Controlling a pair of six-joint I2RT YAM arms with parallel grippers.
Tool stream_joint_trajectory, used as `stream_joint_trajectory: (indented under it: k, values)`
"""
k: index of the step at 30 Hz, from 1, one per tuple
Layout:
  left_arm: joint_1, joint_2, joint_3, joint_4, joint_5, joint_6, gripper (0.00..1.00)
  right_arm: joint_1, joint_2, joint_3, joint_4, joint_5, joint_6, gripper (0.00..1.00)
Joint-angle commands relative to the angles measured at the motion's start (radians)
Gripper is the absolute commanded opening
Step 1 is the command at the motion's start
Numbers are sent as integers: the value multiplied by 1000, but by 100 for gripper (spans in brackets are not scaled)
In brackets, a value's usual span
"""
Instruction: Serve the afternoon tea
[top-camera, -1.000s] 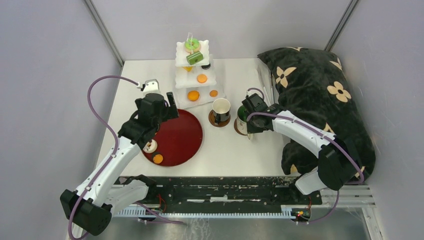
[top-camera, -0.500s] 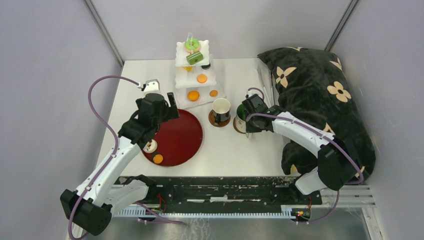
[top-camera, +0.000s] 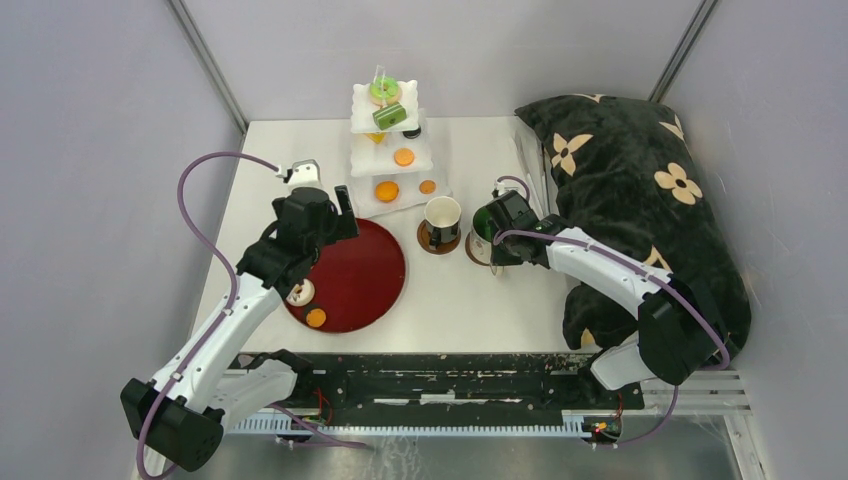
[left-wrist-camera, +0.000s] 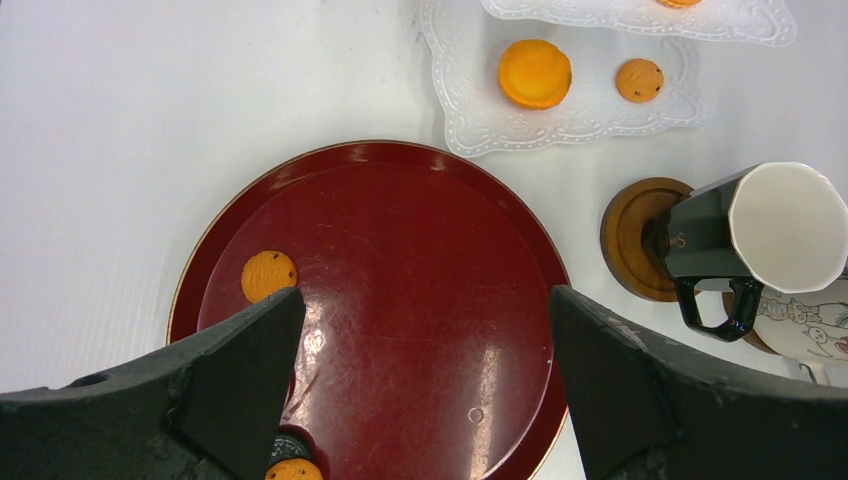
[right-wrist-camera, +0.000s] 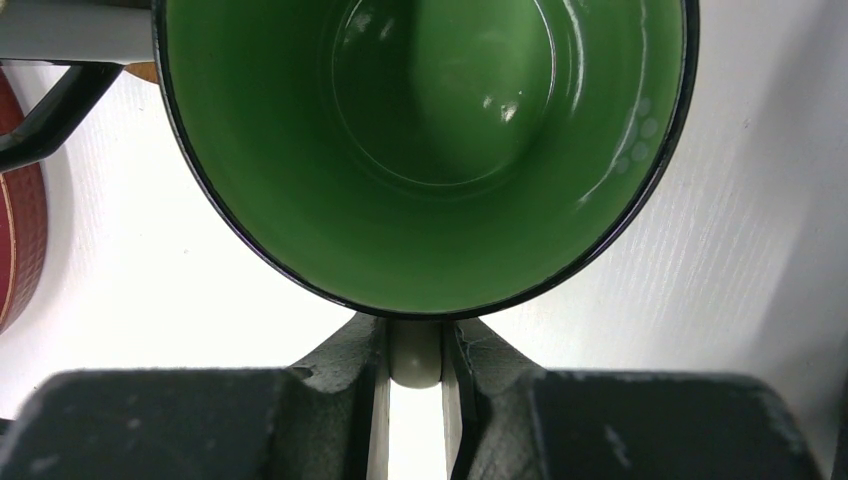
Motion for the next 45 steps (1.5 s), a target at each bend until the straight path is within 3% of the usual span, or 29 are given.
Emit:
stream_joint_trajectory:
  k: [1, 19, 45]
  values:
    - [7, -17, 3, 45, 10, -49, 98, 3, -24, 18, 83, 23, -2, 1]
    - [6, -12, 13, 50, 17, -40, 98, 14, -133, 1, 101, 85, -47, 1]
    - [6, -16, 14, 33, 11, -42, 98, 26, -71, 22, 146, 61, -56, 1]
